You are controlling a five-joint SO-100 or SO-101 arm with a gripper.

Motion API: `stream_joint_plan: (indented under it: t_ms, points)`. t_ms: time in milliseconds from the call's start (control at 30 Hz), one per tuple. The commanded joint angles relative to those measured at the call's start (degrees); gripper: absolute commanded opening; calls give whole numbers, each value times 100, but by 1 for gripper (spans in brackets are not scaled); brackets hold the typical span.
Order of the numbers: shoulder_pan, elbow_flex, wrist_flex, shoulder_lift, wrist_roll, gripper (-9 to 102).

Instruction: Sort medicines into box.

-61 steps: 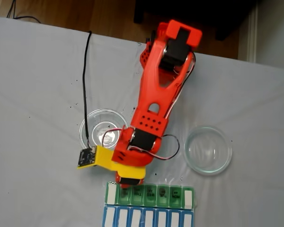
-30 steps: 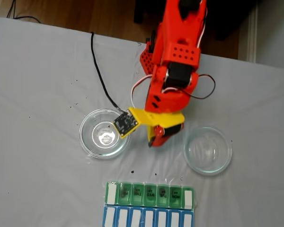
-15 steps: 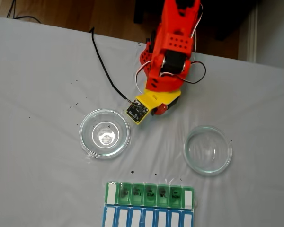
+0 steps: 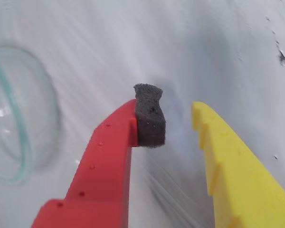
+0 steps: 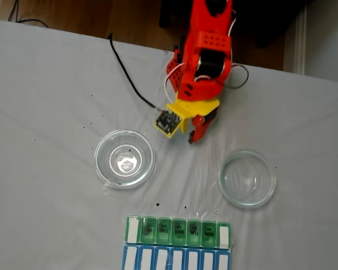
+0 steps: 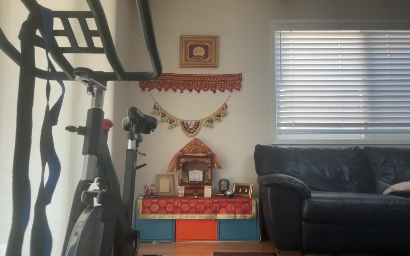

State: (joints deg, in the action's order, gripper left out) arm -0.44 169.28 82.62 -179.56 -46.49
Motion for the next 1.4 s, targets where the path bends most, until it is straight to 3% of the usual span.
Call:
stream_joint_plan:
  t_ms: [0, 267, 367, 1367]
  points:
    - [-141, -79, 123, 70, 281, 14]
    - [290, -79, 62, 62, -88, 14]
    - [308, -79, 123, 62, 545, 14]
    - [272, -88, 123, 62, 387, 14]
